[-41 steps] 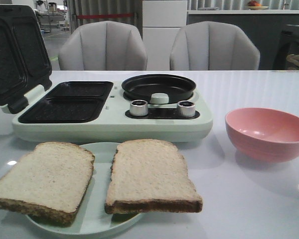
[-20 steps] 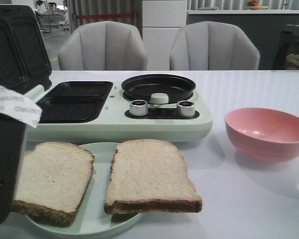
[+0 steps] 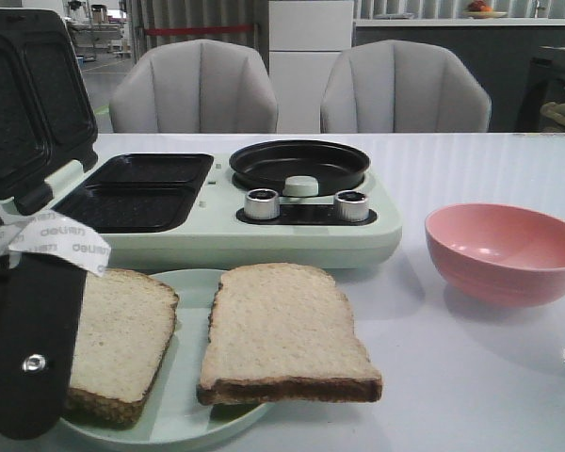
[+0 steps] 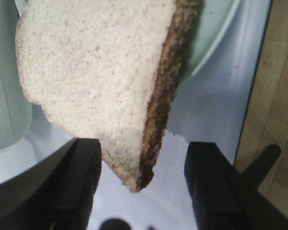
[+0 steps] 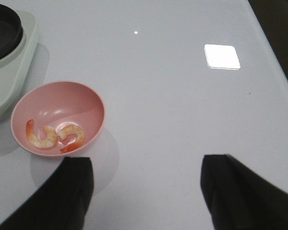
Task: Make breakfast with bread and shrimp
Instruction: 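Grasp the bread slice nearest the left gripper by its crust edge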
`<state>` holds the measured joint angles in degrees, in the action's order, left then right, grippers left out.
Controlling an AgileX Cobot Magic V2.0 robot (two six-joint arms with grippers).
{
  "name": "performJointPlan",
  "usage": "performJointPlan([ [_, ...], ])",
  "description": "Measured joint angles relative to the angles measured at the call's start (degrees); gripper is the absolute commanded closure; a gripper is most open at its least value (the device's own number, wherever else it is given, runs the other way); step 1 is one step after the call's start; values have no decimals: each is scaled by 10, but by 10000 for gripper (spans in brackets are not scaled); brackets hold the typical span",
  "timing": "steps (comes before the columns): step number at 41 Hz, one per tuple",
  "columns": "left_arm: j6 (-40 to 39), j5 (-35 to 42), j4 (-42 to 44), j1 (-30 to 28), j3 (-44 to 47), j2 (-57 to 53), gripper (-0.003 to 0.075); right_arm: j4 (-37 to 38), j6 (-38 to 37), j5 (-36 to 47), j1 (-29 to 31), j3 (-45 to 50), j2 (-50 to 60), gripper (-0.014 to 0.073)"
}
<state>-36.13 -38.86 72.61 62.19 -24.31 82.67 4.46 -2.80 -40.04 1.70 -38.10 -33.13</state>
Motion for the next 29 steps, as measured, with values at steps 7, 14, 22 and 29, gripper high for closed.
performJointPlan([
  [7,-13,4,23,-9,0,11,302,0,0,0,0,0,0,16],
  [14,-14,8,40,-9,0,16,389,0,0,0,0,0,0,16],
  [22,-14,10,45,-9,0,17,466,0,0,0,0,0,0,16],
  [29,-14,10,45,-9,0,17,527,0,0,0,0,0,0,16],
])
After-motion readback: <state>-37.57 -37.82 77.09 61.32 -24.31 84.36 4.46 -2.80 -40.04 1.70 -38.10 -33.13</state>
